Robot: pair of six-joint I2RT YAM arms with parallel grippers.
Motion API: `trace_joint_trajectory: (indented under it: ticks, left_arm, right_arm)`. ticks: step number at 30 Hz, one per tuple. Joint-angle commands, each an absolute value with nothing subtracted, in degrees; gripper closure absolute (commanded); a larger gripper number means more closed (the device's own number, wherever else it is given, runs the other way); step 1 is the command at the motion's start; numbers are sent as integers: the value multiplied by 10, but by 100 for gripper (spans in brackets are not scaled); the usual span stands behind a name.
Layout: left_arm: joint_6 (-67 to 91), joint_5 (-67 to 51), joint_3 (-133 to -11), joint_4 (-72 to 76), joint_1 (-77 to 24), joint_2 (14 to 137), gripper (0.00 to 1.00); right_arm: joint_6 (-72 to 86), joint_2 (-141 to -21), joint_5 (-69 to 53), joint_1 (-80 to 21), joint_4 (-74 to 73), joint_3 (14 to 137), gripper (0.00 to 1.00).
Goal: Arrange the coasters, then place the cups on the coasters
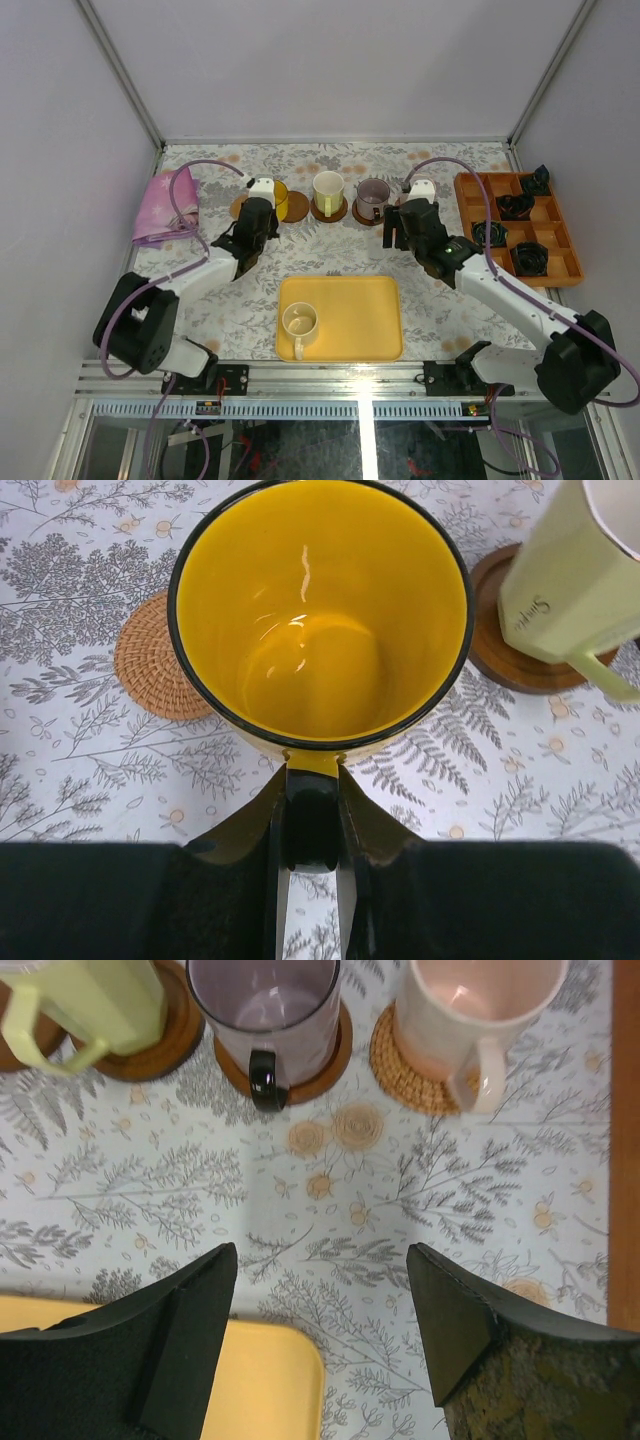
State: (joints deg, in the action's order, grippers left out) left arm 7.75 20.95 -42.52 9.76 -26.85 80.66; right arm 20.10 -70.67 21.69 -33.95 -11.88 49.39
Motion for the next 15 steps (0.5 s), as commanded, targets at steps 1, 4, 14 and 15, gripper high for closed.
trace_joint_trajectory:
  ticks: [1,4,14,15]
  left_arm:
    - [103,186,-475,251,-246,843,83]
    - [109,157,-489,278,-233,878,83]
    - [107,98,-551,301,-222,986,82]
    - [106,97,-558,298,-221,996,82]
  right_arm:
    - [174,-662,260,-336,-63,486,24]
    - [166,-657,270,-336,-58,487,24]
    - [162,-661,292,-336,-59,495,24]
    - [161,-662,293,-336,-59,496,24]
